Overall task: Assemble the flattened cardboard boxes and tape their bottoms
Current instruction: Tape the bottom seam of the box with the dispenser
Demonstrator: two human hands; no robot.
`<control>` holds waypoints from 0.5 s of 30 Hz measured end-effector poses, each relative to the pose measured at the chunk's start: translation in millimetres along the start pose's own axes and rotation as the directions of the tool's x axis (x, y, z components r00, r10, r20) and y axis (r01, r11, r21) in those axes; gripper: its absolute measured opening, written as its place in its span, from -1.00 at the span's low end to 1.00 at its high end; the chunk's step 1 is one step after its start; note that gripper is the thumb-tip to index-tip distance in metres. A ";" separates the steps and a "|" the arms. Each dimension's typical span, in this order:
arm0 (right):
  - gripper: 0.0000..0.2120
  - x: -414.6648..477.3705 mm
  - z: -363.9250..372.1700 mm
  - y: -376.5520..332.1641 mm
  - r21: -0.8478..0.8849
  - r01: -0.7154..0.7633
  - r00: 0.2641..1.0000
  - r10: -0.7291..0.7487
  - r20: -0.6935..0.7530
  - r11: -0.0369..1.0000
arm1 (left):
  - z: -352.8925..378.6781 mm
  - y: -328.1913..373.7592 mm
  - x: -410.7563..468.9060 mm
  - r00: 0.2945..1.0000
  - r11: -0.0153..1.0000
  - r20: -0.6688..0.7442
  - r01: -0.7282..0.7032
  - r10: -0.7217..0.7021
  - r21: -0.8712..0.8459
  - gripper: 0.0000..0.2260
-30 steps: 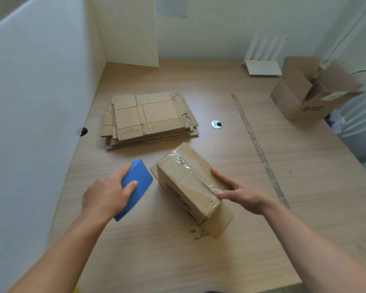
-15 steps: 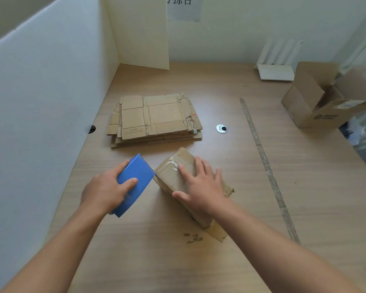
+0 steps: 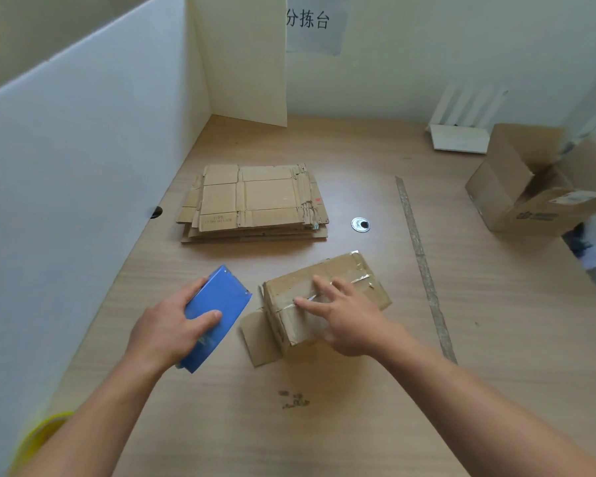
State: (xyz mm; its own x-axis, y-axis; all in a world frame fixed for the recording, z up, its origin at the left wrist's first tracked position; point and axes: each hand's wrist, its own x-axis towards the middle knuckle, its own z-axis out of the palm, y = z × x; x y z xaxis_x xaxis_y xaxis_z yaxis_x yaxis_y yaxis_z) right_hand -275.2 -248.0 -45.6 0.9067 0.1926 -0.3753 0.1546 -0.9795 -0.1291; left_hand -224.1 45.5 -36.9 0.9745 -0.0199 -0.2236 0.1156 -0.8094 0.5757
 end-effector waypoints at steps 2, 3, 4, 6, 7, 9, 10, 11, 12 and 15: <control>-0.41 5.2 10.6 -12.7 0.141 -0.047 0.995 0.059 -0.085 0.989 | 1.5 3.1 -3.8 1.000 1.000 -0.018 0.004 -0.004 -0.012 -0.49; -0.36 7.6 17.4 -19.3 0.174 -0.079 0.987 0.101 -0.123 0.982 | 2.4 4.2 -5.5 1.000 1.000 -0.023 0.007 -0.007 -0.015 -0.50; -0.32 9.8 24.7 -25.5 0.177 -0.110 0.979 0.137 -0.152 0.978 | 3.2 5.0 -7.5 1.000 1.000 -0.025 0.010 -0.010 -0.017 -0.50; -0.30 12.2 37.8 -33.1 0.152 -0.138 0.965 0.167 -0.201 0.979 | 4.4 7.2 -11.9 0.999 1.000 -0.029 0.014 -0.015 -0.022 -0.49; -0.32 12.4 41.4 -33.5 0.148 -0.131 0.961 0.162 -0.222 0.980 | 4.9 9.0 -14.4 0.999 1.000 -0.032 0.011 -0.011 -0.027 -0.48; -0.41 10.1 43.5 -28.2 0.131 -0.065 0.962 0.097 -0.256 0.989 | 5.2 12.5 -20.3 0.999 0.999 -0.045 -0.007 0.005 -0.042 -0.43; -0.45 7.8 44.1 -22.9 0.111 -0.015 0.961 0.045 -0.274 0.994 | 5.4 14.2 -23.3 0.998 0.999 -0.058 -0.019 0.017 -0.046 -0.40; -0.48 4.3 45.3 -16.2 0.097 0.035 0.957 -0.006 -0.290 0.995 | 5.9 15.4 -26.2 0.997 0.998 -0.071 -0.034 0.031 -0.044 -0.40; -0.49 0.4 47.0 -8.2 0.097 0.080 0.956 -0.049 -0.290 0.992 | 6.7 16.2 -29.0 0.995 0.998 -0.084 -0.050 0.046 -0.041 -0.42; -0.50 -10.0 51.4 18.8 0.103 0.199 0.958 -0.172 -0.228 0.975 | 11.7 16.5 -37.8 0.990 0.994 -0.108 -0.100 0.094 -0.054 -0.44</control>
State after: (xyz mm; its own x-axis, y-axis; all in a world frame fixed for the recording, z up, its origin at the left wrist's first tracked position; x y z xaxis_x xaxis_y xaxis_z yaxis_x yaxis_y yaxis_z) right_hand -301.5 -265.3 -91.4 0.9319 0.3394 -0.1281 0.2910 -0.9102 -0.2947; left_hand -261.3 26.0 -28.1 0.9960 -0.0327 -0.0826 0.0275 -0.7707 0.6366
